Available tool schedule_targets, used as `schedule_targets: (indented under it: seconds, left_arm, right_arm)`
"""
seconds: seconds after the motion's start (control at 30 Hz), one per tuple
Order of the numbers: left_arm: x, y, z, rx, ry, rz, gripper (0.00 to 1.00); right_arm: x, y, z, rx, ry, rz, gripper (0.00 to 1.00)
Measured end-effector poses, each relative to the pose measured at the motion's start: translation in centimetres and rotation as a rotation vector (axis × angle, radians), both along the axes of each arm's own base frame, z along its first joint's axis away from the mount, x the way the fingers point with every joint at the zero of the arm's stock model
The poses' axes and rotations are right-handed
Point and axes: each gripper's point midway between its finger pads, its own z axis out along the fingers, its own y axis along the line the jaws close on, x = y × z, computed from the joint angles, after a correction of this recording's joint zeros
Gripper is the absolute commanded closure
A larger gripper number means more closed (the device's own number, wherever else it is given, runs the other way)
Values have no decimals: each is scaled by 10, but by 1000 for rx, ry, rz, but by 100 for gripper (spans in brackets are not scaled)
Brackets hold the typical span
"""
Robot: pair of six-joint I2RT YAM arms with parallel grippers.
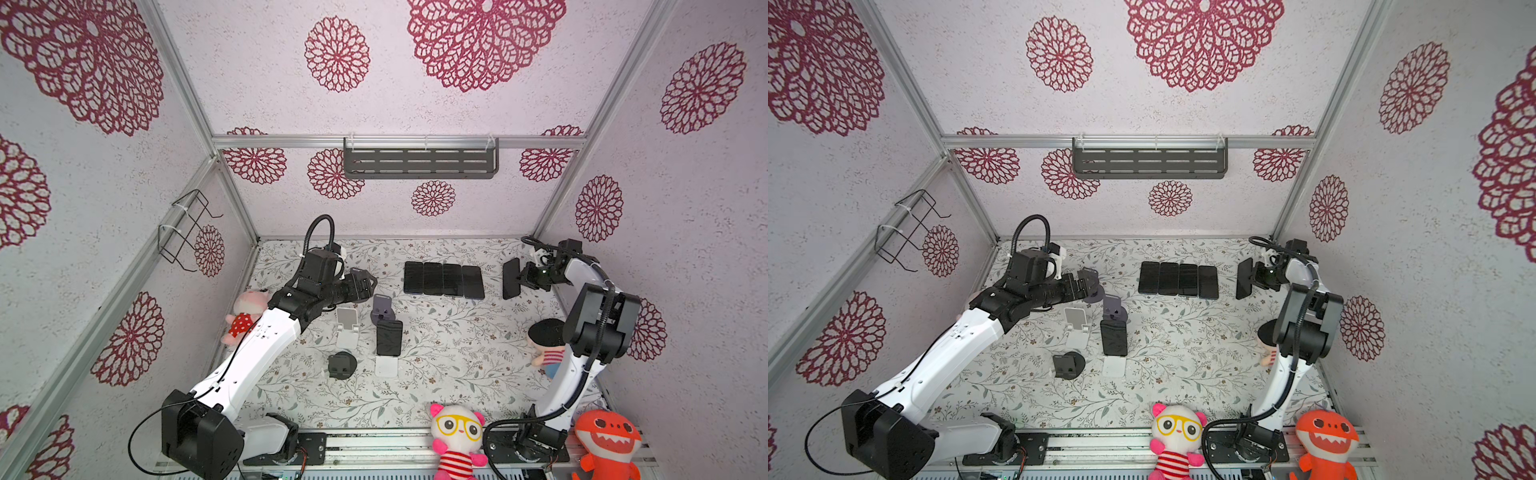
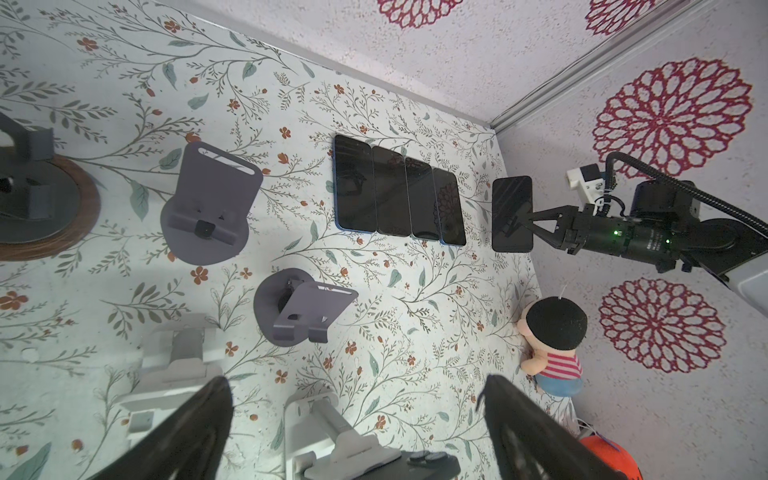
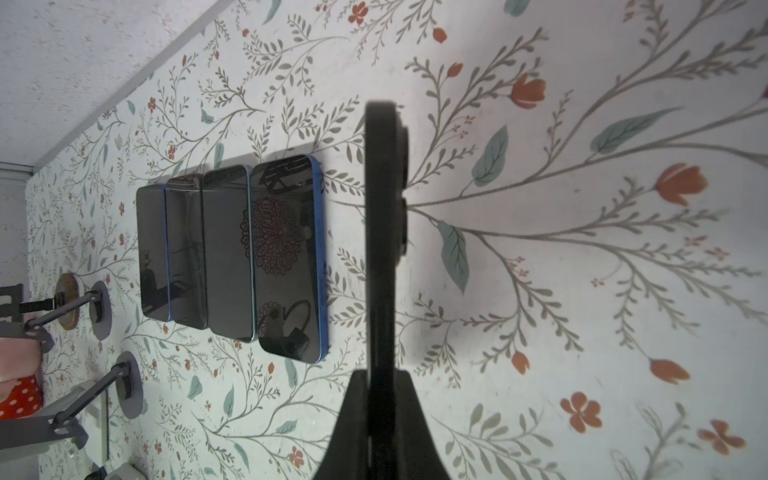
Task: Remove the phone from the phone stand
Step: 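Carry the black phone with the right gripper toward the flat phones, then lower the black phone flat at the end of the row and open the right gripper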
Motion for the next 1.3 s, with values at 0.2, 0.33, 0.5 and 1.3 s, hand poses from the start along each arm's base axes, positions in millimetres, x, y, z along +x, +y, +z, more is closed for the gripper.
schedule_targets:
  seconds: [0.2,0.33,0.5,1.3]
  left_arm:
    - [4,-2,-6,3,8,0,2]
    - [4,-3,-5,3,7,-1,3]
    - [4,-2,-6,5,7,1,2]
    - [3,-14,-20,19,42,-24,2]
  right_arm:
    - [13,15,-8,42,-6,33,100]
    - [20,28,-16,72,-3,57,100]
    - [23,37,-22,97,8,72,100]
    - [21,43,-30,152,67,91,92]
